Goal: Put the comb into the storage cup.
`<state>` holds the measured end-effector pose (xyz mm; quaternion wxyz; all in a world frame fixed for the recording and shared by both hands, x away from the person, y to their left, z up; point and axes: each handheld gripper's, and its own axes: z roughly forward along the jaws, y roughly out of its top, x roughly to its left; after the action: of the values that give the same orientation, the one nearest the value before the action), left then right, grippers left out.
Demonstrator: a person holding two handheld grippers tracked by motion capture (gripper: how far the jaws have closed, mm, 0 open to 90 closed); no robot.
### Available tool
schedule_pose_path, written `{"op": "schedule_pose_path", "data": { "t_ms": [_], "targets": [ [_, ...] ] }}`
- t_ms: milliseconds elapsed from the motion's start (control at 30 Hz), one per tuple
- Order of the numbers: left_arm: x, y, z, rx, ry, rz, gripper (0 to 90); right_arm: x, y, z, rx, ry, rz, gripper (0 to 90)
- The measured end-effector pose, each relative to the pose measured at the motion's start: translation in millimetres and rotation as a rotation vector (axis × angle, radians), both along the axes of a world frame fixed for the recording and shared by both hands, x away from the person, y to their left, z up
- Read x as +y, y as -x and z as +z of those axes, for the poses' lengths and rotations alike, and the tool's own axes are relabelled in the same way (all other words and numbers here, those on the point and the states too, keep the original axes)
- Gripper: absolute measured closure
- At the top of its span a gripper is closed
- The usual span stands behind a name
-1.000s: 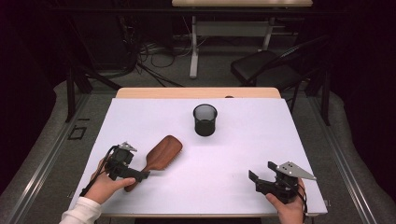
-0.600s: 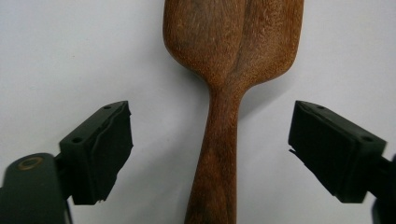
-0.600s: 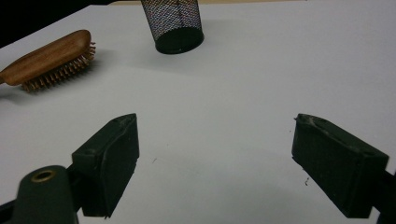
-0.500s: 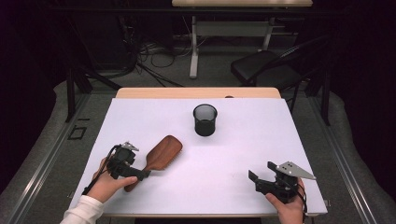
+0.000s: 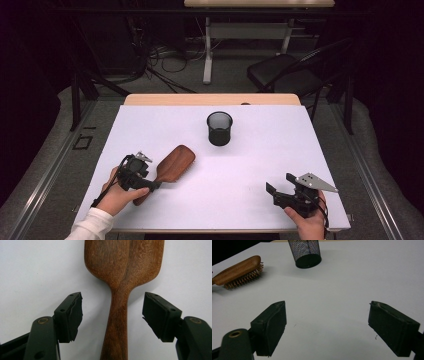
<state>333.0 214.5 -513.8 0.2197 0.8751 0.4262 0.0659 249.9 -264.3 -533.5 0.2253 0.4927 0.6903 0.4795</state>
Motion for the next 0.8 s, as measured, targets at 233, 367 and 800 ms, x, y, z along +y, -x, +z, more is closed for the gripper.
{"op": "schedule_pose_path", "data": {
  "t_ms": [233,367,800],
  "targets": [
    [-3.5,-1.0,-1.2,0.011,-0.001,-0.015,36.3,0.1,-0.1,-0.1,0.0,0.001,0.001,14.7],
    [-7.0,-2.3,-2.5,0.01,-0.001,-0.017,36.3,0.2,0.0,0.0,-0.001,0.001,0.002,14.7],
    [-14.4,-6.2,-8.5,0.023,-0.036,-0.052,47.0,0.2,-0.3,-0.3,-0.002,-0.001,0.004,14.7]
  ]
}}
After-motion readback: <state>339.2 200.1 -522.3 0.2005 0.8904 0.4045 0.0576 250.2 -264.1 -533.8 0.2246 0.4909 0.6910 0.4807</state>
